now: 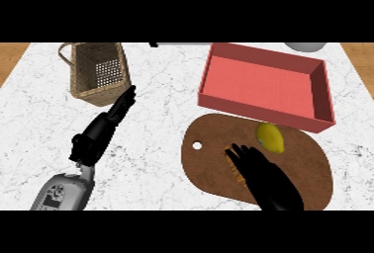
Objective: Pick the croissant from the cutting board and place it in the cardboard box
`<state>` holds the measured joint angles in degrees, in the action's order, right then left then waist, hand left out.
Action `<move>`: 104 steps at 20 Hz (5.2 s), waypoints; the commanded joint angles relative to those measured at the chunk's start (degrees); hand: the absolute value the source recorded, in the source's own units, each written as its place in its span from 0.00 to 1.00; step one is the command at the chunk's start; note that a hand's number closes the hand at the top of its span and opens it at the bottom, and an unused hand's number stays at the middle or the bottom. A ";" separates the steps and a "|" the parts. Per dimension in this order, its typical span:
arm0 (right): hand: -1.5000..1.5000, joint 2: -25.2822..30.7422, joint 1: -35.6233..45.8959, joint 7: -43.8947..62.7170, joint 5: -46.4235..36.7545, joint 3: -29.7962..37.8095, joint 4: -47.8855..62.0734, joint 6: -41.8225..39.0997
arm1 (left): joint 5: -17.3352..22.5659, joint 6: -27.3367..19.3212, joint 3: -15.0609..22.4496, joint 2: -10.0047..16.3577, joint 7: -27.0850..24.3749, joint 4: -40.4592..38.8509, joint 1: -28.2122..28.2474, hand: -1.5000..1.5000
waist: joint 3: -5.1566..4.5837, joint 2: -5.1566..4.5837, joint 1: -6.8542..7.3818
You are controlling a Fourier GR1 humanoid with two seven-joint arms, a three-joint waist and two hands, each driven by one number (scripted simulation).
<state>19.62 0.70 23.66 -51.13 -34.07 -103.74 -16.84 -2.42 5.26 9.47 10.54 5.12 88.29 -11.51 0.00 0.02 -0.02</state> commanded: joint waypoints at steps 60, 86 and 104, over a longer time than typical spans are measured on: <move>1.00 -19.61 31.60 38.18 -19.27 3.52 -20.71 -8.98 | -5.32 4.97 -6.72 -4.48 -3.63 -6.25 -1.92 0.50 | -0.06 -0.02 -0.23; 1.00 -11.34 50.13 14.08 -16.20 36.39 20.50 6.85 | -7.68 4.62 -4.06 -6.84 0.08 0.15 0.56 0.50 | -0.02 -0.22 0.59; 0.00 -13.13 48.93 3.14 -6.96 46.76 49.67 23.19 | -6.66 6.13 -5.47 -6.15 -0.81 1.15 0.87 0.50 | 0.01 -0.17 0.57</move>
<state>6.57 51.71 30.20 -61.71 10.53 -56.98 4.72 -9.03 11.35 4.41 4.05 4.83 88.85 -11.09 0.01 -0.32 0.87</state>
